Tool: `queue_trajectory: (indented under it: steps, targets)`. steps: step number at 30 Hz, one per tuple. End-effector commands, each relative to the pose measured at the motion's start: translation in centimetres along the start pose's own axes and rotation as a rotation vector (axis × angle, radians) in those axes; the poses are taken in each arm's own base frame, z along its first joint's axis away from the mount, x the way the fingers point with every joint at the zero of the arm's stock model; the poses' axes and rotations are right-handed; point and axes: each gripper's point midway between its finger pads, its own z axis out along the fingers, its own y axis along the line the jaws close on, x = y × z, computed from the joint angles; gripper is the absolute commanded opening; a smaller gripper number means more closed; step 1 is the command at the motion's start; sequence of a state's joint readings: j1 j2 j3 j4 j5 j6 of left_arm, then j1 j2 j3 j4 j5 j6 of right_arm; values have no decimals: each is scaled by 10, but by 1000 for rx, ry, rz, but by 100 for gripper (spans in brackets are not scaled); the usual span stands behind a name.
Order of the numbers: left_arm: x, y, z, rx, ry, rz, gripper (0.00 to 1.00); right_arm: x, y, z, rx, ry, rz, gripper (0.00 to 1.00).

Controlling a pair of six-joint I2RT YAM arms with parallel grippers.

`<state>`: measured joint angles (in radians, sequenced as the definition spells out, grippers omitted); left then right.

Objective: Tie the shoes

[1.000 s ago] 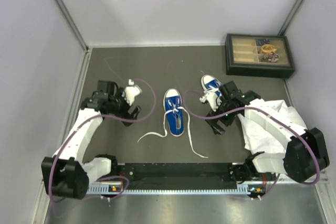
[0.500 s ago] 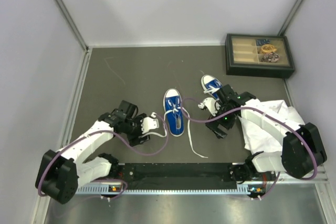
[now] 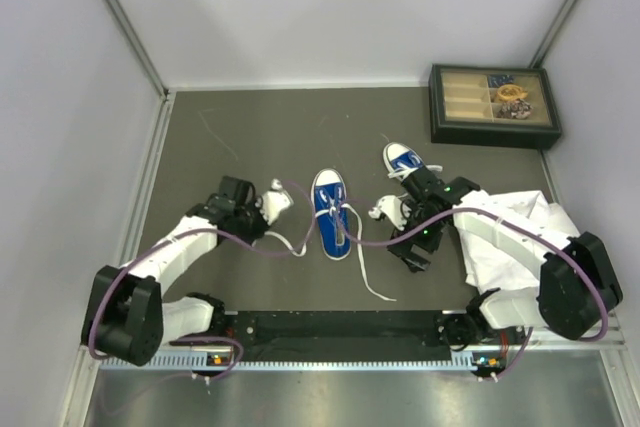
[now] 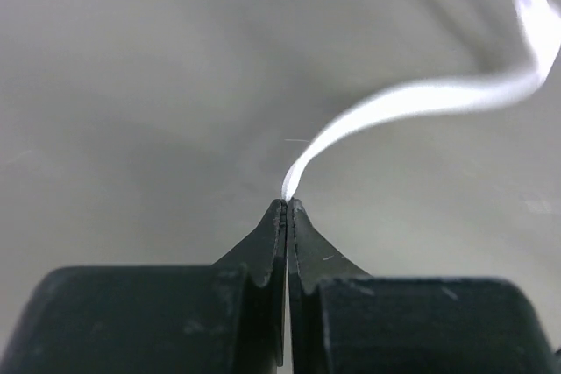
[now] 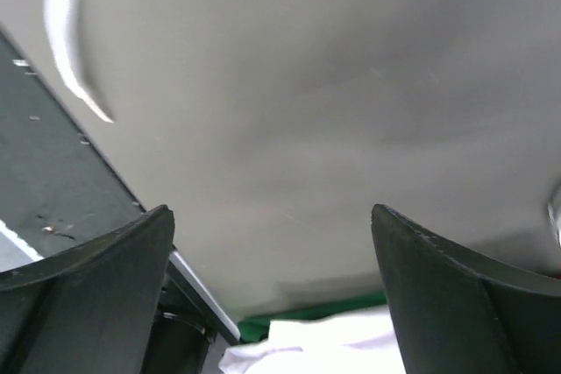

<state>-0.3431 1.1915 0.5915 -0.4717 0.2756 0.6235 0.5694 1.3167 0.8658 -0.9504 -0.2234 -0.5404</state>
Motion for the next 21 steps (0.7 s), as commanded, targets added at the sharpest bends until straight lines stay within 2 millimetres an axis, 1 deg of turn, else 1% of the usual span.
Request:
queue_trajectory:
  steps: [1, 2, 3, 5, 6, 7, 10, 11, 13, 14, 20, 21]
  targets:
    - [-49, 34, -22, -57, -189, -242, 0, -32, 32, 4, -91, -83, -141, 89]
    - [-55, 41, -26, -72, -208, -274, 0, -35, 37, 6, -102, -87, -156, 88]
    - [-57, 44, -24, -72, -211, -336, 0, -38, 45, 9, -115, -95, -178, 87]
    - [-61, 55, -22, -77, -225, -409, 0, -44, 64, 14, -135, -98, -237, 82]
    - [-63, 57, -23, -72, -233, -470, 0, -47, 68, 17, -128, -109, -258, 80]
    - [-64, 61, -23, -61, -241, -507, 0, -48, 80, 19, -144, -107, -288, 76]
    - [-67, 63, -20, -27, -255, -579, 0, -52, 94, 29, -150, -111, -301, 69]
    - [-67, 62, -19, -15, -257, -584, 0, -51, 103, 33, -159, -101, -333, 68]
    - [-67, 61, -18, -9, -258, -605, 0, -51, 111, 42, -150, -84, -358, 64]
    - [-68, 61, -18, -9, -266, -607, 0, -50, 118, 46, -149, -74, -389, 63]
    - [-71, 63, -22, -18, -282, -613, 0, -46, 123, 69, -129, -3, -393, 62]
    - [-71, 63, -21, -18, -281, -611, 0, -47, 122, 72, -126, 3, -389, 59]
